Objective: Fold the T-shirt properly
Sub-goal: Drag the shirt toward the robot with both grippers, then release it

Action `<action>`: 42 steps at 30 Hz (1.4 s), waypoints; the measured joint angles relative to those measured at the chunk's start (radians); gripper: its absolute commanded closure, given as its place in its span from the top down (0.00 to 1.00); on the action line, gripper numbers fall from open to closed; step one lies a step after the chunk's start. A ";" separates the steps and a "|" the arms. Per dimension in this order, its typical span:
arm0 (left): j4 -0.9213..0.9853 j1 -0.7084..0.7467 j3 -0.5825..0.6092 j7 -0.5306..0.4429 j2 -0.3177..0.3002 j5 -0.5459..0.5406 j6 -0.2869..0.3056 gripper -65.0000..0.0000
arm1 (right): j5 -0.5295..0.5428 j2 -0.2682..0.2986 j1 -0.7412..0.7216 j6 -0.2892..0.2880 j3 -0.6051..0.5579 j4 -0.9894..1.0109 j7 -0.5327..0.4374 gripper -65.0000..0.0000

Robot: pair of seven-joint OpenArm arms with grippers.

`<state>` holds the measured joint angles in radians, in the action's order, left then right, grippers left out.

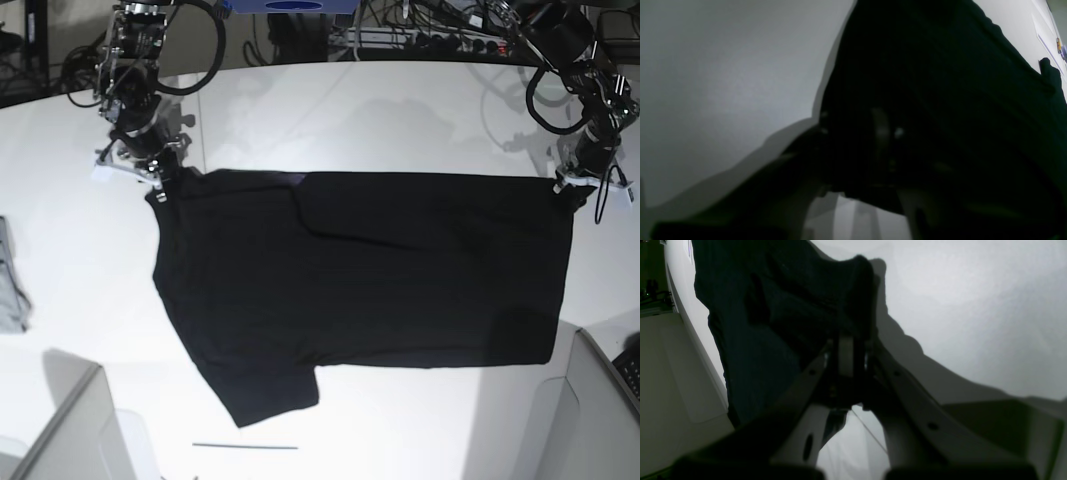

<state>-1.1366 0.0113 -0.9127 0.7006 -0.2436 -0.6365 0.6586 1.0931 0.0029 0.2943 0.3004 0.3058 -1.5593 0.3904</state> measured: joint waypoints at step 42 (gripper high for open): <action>-0.306 0.302 -0.002 0.166 -0.006 -0.008 0.005 0.00 | -0.143 0.027 0.228 0.033 0.028 -0.188 -0.047 0.00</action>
<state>-1.4429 0.3134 -0.9146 0.8665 -0.2497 -0.6445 0.6632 0.9497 0.0299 0.5220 0.3336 0.3336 -1.7477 0.3435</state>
